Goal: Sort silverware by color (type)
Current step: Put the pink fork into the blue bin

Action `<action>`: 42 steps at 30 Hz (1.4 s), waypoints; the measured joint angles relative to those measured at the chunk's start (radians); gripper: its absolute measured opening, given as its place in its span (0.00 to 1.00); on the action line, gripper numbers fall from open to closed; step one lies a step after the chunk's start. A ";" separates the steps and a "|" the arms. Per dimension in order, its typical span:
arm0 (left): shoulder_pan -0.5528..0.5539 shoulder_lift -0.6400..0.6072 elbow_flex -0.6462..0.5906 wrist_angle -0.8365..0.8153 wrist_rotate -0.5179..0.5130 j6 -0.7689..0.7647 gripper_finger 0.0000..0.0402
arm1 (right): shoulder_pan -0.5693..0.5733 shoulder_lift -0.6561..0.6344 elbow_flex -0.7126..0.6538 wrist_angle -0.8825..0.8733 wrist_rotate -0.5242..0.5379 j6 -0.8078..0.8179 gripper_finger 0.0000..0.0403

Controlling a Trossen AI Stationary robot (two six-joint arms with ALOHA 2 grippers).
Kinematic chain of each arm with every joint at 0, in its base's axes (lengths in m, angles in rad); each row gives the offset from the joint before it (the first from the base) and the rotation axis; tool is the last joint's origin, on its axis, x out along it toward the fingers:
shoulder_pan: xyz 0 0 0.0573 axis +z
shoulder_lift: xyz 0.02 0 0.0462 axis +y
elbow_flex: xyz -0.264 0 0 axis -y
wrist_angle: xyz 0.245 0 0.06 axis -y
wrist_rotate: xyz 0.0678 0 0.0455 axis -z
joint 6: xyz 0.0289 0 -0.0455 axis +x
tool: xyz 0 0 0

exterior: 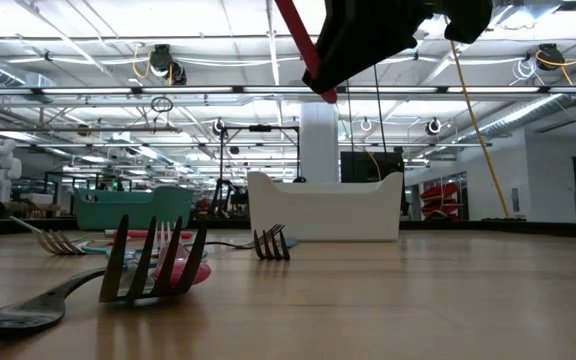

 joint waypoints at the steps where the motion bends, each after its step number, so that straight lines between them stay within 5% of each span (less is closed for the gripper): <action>1: -0.007 -0.001 0.010 -0.024 -0.035 -0.024 0.49 | -0.001 0.000 0.000 -0.007 0.000 0.003 0.17; 7: -0.022 -0.002 0.015 -0.072 -0.162 -0.062 0.49 | -0.005 0.000 0.000 -0.015 -0.002 0.019 0.17; 27: -0.019 -0.002 0.015 -0.083 -0.186 -0.091 0.49 | -0.048 0.000 -0.001 -0.147 0.005 0.174 0.17; 42: -0.044 0.000 0.079 -0.286 -0.238 -0.258 0.49 | -0.051 0.001 -0.001 -0.313 0.069 0.306 0.17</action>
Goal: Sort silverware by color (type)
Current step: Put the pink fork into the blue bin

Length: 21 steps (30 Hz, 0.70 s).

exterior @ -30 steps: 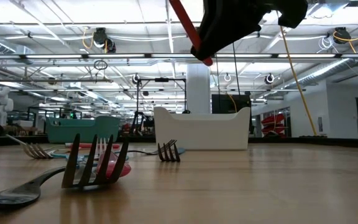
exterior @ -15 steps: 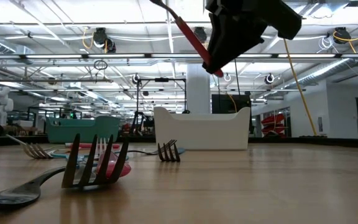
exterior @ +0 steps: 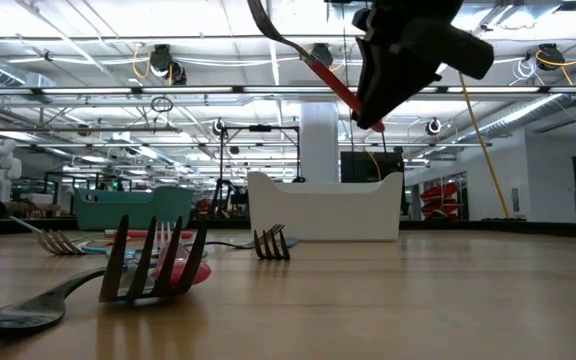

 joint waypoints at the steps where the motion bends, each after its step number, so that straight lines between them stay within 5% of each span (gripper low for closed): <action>1: -0.006 0.000 0.006 0.005 0.000 -0.009 0.49 | 0.000 0.000 0.000 -0.010 0.012 0.010 0.17; 7: -0.019 0.000 0.008 0.084 -0.003 0.042 0.49 | -0.028 0.000 0.000 -0.059 0.040 0.079 0.17; 21: 0.048 0.117 0.008 0.231 -0.187 0.289 0.49 | -0.066 0.000 0.000 -0.109 0.090 0.146 0.17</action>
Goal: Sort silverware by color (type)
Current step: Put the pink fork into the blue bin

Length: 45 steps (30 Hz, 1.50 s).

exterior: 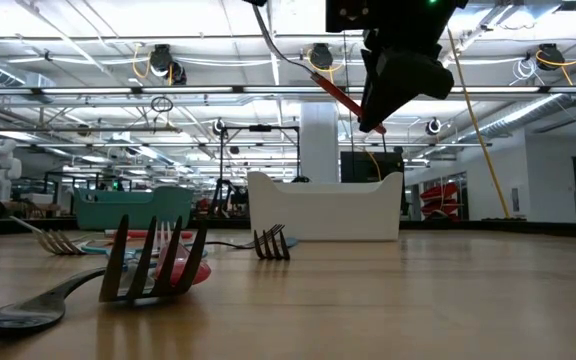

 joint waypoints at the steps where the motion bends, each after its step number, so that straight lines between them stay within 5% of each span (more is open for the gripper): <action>1: 0.005 0.002 0.000 0.006 0.000 -0.002 0.49 | 0.000 0.000 0.000 -0.002 -0.001 0.001 0.17; 12: 0.066 -0.010 0.041 -0.032 0.064 -0.093 0.50 | 0.001 0.000 0.000 -0.050 -0.003 0.025 0.17; 18: 0.088 -0.010 0.159 -0.240 0.139 -0.163 0.64 | -0.001 0.000 -0.001 -0.110 -0.003 0.072 0.17; 25: 0.118 0.013 0.187 -0.267 0.241 -0.094 0.77 | -0.001 0.000 -0.001 -0.118 -0.003 0.076 0.17; 40: 0.190 0.125 0.186 -0.196 0.236 -0.124 0.78 | -0.002 0.001 -0.001 -0.162 0.002 0.118 0.17; 45: 0.224 0.125 0.186 -0.211 0.307 -0.146 0.78 | -0.002 0.001 -0.001 -0.163 0.001 0.118 0.17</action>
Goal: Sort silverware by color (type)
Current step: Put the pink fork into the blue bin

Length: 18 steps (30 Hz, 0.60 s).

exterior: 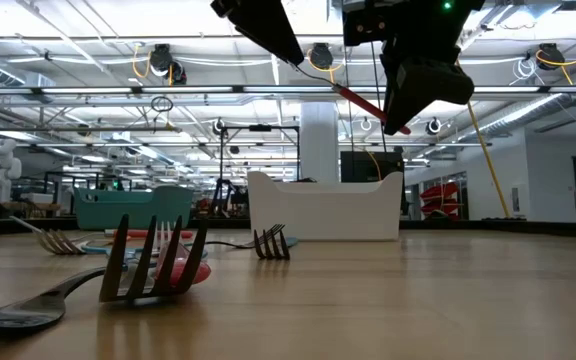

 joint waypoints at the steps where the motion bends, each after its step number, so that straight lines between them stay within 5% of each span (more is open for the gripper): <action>1: 0.004 0.000 0.000 -0.001 0.017 0.001 0.77 | 0.000 0.000 0.000 0.000 0.000 0.000 0.17; 18: 0.009 0.000 0.000 -0.020 0.008 0.000 0.38 | 0.000 0.000 0.000 0.006 0.000 0.003 0.17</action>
